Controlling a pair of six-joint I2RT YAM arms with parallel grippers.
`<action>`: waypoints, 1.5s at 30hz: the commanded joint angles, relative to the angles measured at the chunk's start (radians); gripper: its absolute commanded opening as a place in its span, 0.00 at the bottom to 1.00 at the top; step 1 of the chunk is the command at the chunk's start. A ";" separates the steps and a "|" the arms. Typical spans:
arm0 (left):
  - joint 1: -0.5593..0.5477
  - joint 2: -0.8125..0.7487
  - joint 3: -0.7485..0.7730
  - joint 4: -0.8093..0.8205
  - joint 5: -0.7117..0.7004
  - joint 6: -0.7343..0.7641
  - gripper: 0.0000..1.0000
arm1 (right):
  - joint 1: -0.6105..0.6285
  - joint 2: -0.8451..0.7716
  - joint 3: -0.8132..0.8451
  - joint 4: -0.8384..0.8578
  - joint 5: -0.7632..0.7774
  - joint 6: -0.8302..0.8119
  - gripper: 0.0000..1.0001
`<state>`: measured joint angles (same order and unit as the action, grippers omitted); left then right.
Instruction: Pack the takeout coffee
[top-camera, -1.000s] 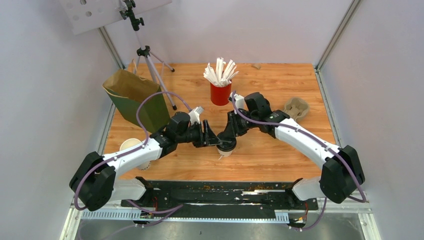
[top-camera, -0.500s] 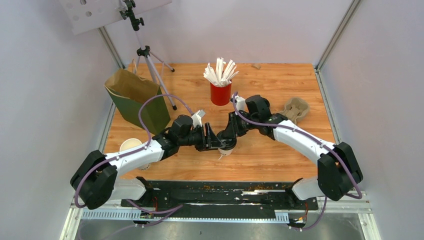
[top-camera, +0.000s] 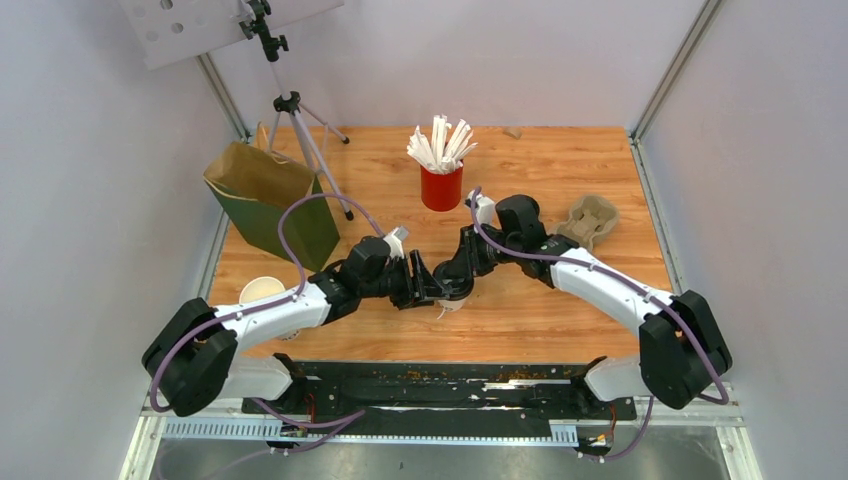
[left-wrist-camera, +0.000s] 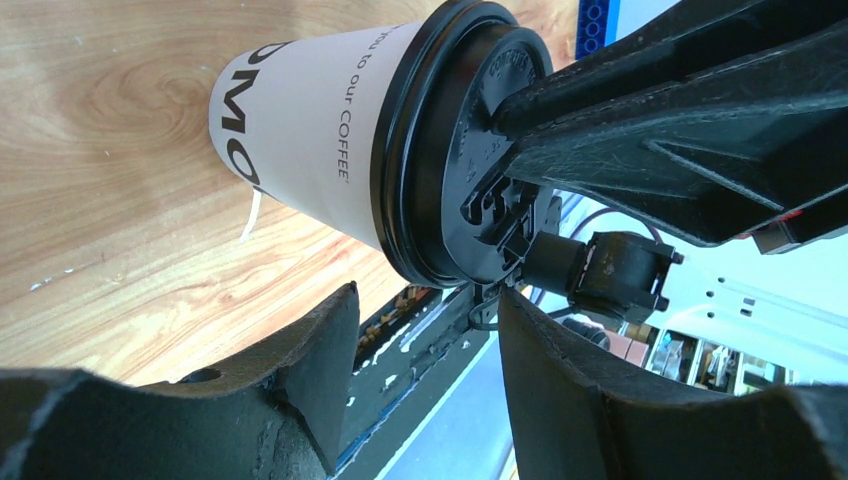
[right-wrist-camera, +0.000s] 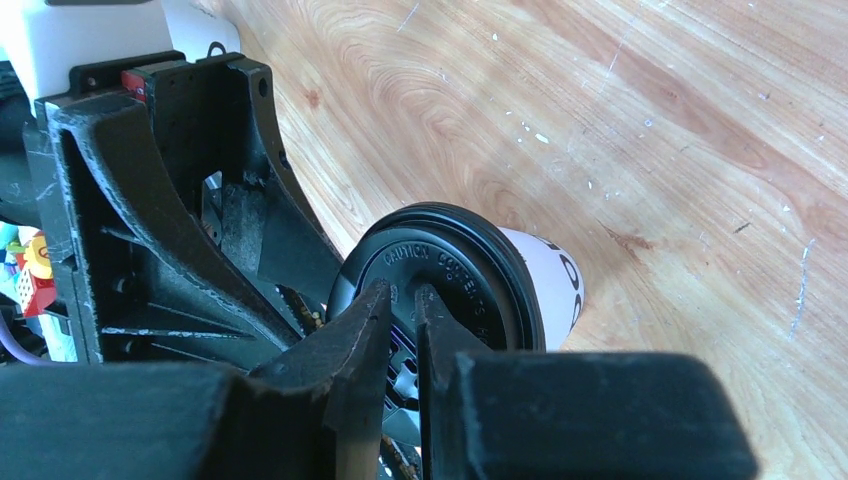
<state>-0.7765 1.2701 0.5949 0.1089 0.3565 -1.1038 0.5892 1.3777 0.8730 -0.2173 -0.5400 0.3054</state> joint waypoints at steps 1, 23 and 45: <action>-0.025 -0.003 -0.011 0.055 -0.047 -0.055 0.61 | 0.001 -0.008 -0.051 -0.026 0.031 0.008 0.17; -0.099 -0.034 -0.035 0.102 -0.236 -0.167 0.63 | 0.001 -0.036 -0.078 0.007 0.036 0.036 0.17; -0.115 0.001 -0.033 -0.004 -0.314 -0.153 0.54 | -0.006 -0.052 -0.106 -0.004 0.058 0.036 0.17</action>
<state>-0.8776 1.2873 0.5640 0.2008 0.0948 -1.2812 0.5880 1.3243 0.8032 -0.1661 -0.5278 0.3500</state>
